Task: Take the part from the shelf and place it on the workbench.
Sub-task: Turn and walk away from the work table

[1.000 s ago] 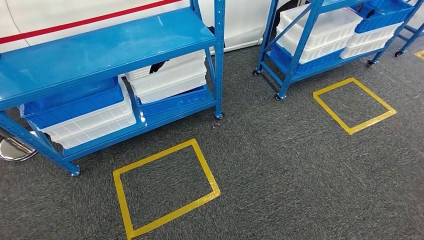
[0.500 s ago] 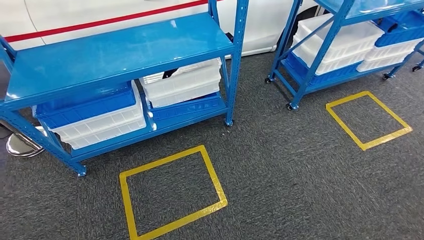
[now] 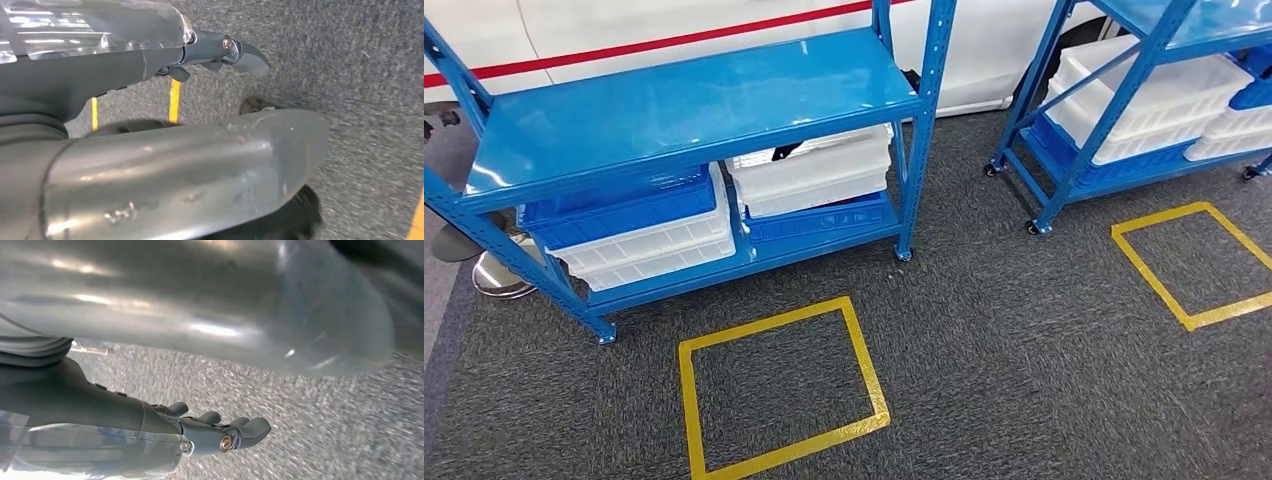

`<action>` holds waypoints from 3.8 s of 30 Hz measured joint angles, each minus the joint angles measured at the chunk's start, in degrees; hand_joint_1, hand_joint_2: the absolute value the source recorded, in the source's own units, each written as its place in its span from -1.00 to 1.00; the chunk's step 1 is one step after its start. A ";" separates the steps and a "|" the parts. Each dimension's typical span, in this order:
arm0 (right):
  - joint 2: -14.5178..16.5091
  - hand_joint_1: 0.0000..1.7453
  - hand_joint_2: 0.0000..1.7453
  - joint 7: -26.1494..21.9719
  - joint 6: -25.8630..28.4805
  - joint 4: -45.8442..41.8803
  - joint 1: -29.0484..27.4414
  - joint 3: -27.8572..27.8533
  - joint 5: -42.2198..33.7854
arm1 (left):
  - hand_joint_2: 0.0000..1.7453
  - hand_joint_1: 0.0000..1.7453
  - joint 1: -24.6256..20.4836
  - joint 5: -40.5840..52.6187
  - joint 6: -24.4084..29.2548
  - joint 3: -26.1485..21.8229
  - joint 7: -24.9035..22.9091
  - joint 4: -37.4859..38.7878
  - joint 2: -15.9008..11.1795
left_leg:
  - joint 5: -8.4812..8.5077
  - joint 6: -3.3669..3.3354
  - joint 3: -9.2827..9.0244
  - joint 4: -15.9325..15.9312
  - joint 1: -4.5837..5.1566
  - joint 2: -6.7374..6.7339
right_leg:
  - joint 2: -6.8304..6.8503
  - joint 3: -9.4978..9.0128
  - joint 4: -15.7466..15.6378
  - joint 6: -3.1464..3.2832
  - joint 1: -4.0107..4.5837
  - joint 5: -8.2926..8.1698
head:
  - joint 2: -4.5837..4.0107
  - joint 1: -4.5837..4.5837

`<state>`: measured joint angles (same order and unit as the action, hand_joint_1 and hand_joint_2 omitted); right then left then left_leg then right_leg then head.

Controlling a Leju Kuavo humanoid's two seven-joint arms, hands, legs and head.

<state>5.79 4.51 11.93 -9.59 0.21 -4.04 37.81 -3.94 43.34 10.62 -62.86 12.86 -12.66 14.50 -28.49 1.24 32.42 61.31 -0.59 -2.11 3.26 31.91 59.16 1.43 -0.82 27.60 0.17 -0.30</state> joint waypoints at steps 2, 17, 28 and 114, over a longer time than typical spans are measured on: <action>0.00 -1.00 -1.00 0.06 0.00 0.00 -0.01 0.00 0.00 | -1.00 -1.00 -0.13 0.00 0.00 0.01 -0.01 0.00 0.02 | -0.36 -0.50 -0.46 -2.29 0.32 -1.33 | 0.56 -0.18 0.04 -0.37 0.11 0.19 | 0.00 -0.01; -0.07 -1.00 -1.00 0.13 -0.04 -0.01 0.08 -0.02 0.00 | -1.00 -1.00 -0.22 -0.02 0.00 -0.01 -0.01 0.00 0.11 | 1.43 -2.73 -1.33 -2.84 0.44 5.90 | -5.39 2.11 3.85 -1.75 -0.34 0.63 | 0.00 0.50; -0.02 -1.00 -1.00 -0.30 -0.07 -0.01 0.02 -0.02 -0.02 | -1.00 -1.00 -0.33 0.07 0.00 0.02 -0.01 0.00 0.19 | -6.21 0.47 7.11 13.55 0.03 2.76 | -1.98 -0.38 -0.65 0.11 -0.29 0.30 | 0.00 -0.18; 2.67 -1.00 -1.00 -1.86 2.15 0.02 0.41 -1.80 -0.04 | 1.00 -1.00 0.55 4.04 0.04 1.24 -1.22 0.13 -0.10 | -0.80 -1.12 -1.93 -1.91 -0.19 2.10 | -3.37 1.82 0.65 -1.10 -0.25 -0.60 | 0.00 0.32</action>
<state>8.46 2.65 14.08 -9.57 0.62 -5.84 37.77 -3.38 47.39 10.66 -61.61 11.64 -12.52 14.40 -29.30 0.12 30.49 59.40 -0.78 -0.01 -0.11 33.72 59.82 0.33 -1.07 26.99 0.17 0.02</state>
